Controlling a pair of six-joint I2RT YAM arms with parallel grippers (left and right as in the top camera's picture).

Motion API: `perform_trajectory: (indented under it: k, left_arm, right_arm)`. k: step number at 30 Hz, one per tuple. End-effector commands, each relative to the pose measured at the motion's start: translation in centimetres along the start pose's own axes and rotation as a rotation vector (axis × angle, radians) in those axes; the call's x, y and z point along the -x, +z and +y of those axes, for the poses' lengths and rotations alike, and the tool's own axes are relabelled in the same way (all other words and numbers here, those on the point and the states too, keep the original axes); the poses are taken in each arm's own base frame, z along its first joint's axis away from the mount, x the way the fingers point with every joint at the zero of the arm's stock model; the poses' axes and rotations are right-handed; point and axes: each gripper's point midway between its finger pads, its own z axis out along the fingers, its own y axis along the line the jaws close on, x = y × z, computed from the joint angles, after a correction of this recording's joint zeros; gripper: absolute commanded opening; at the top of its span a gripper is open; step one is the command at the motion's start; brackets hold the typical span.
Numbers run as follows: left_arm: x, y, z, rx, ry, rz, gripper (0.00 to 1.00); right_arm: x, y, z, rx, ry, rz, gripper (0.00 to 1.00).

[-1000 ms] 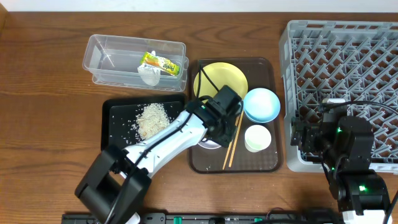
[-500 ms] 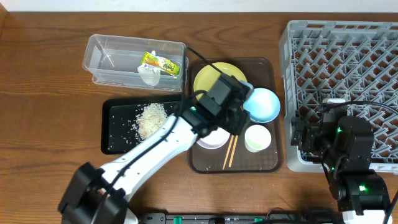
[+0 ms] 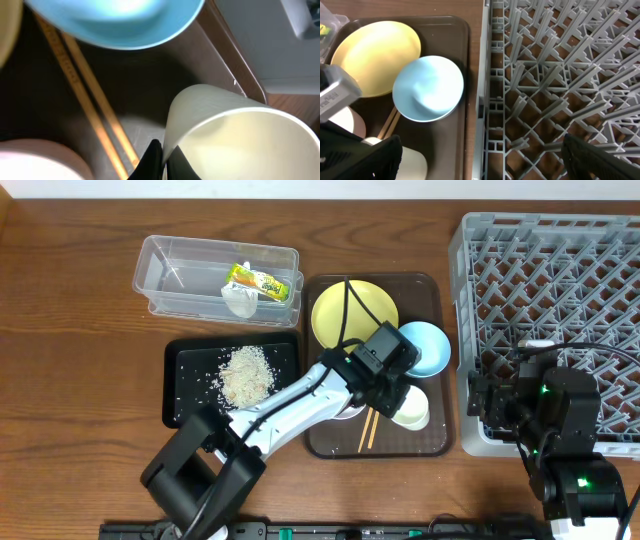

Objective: Sort waste into correct bins and load items into the dishwasher rack

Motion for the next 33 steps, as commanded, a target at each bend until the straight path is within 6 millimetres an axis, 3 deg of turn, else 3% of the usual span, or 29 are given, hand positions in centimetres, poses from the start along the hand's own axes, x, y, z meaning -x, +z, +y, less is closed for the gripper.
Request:
perform_trajectory:
  k: [1,5,8,12,15,22,27,33]
  left_arm:
    - [2.0,-3.6,1.1,0.004,-0.057,-0.082,0.06]
    - [4.2,-9.1,3.7,-0.01,-0.211,-0.206,0.06]
    - [6.7,-13.5,6.0,-0.127,-0.365,-0.333,0.06]
    - [9.1,-17.7,8.0,-0.409,-0.547,-0.413,0.06]
    - [9.9,-20.2,6.9,-0.703,-0.518,-0.379,0.06]
    - [8.5,-20.1,3.5,-0.955,-0.485,-0.189,0.06]
    - [8.0,-19.3,1.1,-0.979,-0.447,-0.134,0.06]
    - [7.9,-18.6,-0.2,-0.971,-0.429,-0.116,0.06]
  right_arm:
    - [1.1,-0.4,0.3,0.006,-0.001,-0.035,0.99]
    - [1.7,-0.4,0.4,0.015,0.0,-0.057,0.99]
    - [1.8,-0.1,1.6,0.08,0.019,-0.054,0.99]
    - [1.4,0.3,6.0,0.349,-0.007,-0.011,0.99]
    - [1.4,0.2,9.9,0.599,-0.043,0.009,0.99]
    - [3.5,0.1,15.5,1.061,-0.103,-0.056,0.94]
    - [6.1,0.5,16.8,1.195,-0.111,-0.146,0.95]
    - [7.6,-1.8,17.9,1.345,-0.176,-0.221,0.93]
